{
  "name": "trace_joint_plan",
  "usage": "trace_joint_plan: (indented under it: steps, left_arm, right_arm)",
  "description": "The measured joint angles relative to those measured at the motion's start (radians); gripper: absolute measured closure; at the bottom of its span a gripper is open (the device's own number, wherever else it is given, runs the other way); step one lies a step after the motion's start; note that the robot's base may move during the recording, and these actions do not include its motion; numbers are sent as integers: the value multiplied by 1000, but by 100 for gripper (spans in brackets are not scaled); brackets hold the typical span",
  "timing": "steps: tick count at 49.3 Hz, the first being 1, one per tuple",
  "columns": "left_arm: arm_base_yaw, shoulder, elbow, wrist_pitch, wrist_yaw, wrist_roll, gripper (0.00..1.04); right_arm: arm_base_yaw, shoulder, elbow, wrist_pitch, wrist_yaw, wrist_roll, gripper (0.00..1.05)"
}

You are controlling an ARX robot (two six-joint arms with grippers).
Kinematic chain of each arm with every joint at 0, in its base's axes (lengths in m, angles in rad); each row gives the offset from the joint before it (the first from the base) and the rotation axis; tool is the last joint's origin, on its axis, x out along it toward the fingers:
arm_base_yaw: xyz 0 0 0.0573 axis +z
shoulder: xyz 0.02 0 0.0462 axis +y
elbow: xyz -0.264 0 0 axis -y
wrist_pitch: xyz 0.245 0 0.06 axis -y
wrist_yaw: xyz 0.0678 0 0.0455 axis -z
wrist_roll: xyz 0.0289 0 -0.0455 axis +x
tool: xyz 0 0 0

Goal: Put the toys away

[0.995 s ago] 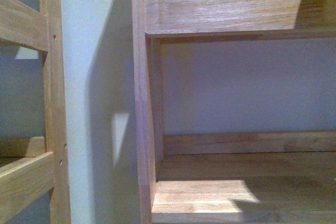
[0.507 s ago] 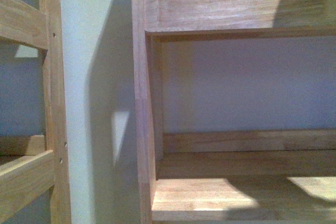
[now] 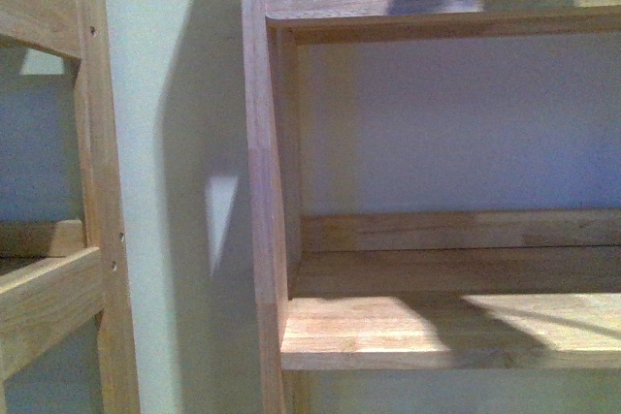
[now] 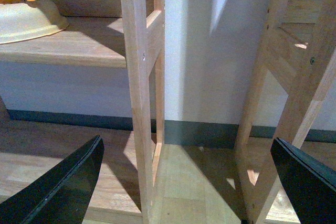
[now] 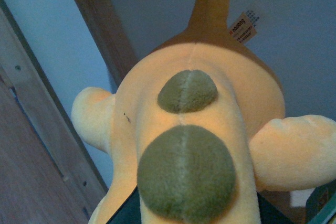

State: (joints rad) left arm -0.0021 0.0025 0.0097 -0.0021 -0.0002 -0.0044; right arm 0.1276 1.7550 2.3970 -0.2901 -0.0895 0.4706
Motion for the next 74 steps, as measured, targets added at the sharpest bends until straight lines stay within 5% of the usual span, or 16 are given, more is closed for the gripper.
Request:
trace_joint_plan:
  steps: [11,28,39,58,74]
  left_arm:
    - [0,0,0,0,0,0,6]
    - [0,0,0,0,0,0,6]
    - [0,0,0,0,0,0,6]
    - [0,0,0,0,0,0,6]
    - [0,0,0,0,0,0,6]
  right_arm:
    - [3,227,337,-154,14,157,85]
    - [62,351,487,-172,-37,292,85]
    - [83,424,490,-158,-61,303,85]
    - [53,362,167,82,-100,333,85]
    - [84,388,192,108,-117,341,85]
